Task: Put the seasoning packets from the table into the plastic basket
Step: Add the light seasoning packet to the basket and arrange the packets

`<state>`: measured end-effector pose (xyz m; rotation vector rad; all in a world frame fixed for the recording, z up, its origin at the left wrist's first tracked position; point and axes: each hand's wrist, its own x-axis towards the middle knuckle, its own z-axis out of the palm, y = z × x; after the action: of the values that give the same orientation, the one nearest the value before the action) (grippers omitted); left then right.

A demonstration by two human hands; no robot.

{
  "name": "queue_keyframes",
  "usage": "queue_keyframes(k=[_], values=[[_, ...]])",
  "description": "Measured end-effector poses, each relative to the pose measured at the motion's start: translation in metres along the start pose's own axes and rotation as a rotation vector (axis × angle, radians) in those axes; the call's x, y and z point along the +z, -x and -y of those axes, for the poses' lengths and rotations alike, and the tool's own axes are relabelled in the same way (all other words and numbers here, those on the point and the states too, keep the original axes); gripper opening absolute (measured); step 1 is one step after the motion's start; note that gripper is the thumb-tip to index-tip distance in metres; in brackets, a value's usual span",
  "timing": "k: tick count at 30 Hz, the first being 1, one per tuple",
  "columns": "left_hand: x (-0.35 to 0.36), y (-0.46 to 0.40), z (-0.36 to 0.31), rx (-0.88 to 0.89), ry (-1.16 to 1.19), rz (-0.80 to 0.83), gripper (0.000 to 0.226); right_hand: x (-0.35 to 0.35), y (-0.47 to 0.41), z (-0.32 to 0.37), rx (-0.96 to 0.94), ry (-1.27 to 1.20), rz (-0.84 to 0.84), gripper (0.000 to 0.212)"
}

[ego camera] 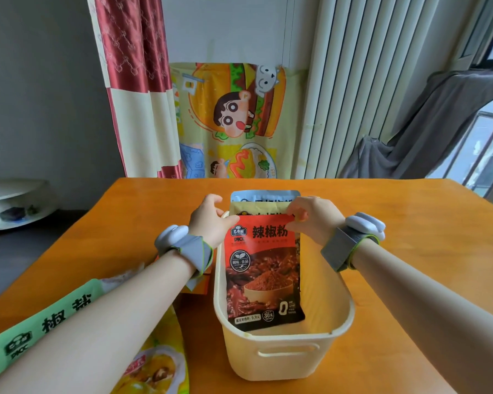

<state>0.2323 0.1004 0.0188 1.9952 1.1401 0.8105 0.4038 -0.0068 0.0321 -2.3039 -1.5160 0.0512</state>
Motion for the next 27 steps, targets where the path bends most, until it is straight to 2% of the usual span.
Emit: queue_keyframes(k=[4,9,12,15,17,19,22,25,27], values=[[0.003,-0.004,-0.001,0.044,-0.040,0.020,0.029,0.005,-0.002,-0.002,-0.040,0.017,0.036,0.028],[0.003,-0.006,-0.003,0.078,-0.048,-0.046,0.021,0.005,-0.006,0.004,-0.017,0.075,0.085,0.040],[0.004,-0.007,-0.003,0.114,-0.102,-0.061,0.019,0.003,-0.006,0.009,0.009,0.206,0.129,0.033],[0.004,-0.008,-0.003,0.134,-0.107,-0.065,0.019,0.002,-0.006,0.013,0.061,0.191,0.107,0.023],[0.002,-0.008,-0.002,0.124,-0.087,-0.068,0.018,0.003,-0.009,0.010,0.107,0.175,0.088,0.040],[0.003,-0.009,-0.002,0.118,-0.078,-0.081,0.017,0.000,-0.009,0.008,0.185,0.186,0.070,0.048],[0.003,-0.009,-0.003,0.139,-0.102,-0.103,0.017,-0.003,-0.008,0.014,0.245,0.072,0.045,0.031],[0.001,-0.009,0.003,0.183,-0.151,-0.108,0.020,0.000,-0.006,0.012,0.266,-0.156,-0.058,0.043],[0.000,-0.008,0.009,0.185,-0.186,-0.067,0.019,-0.002,-0.003,0.009,0.296,-0.231,-0.101,0.044]])
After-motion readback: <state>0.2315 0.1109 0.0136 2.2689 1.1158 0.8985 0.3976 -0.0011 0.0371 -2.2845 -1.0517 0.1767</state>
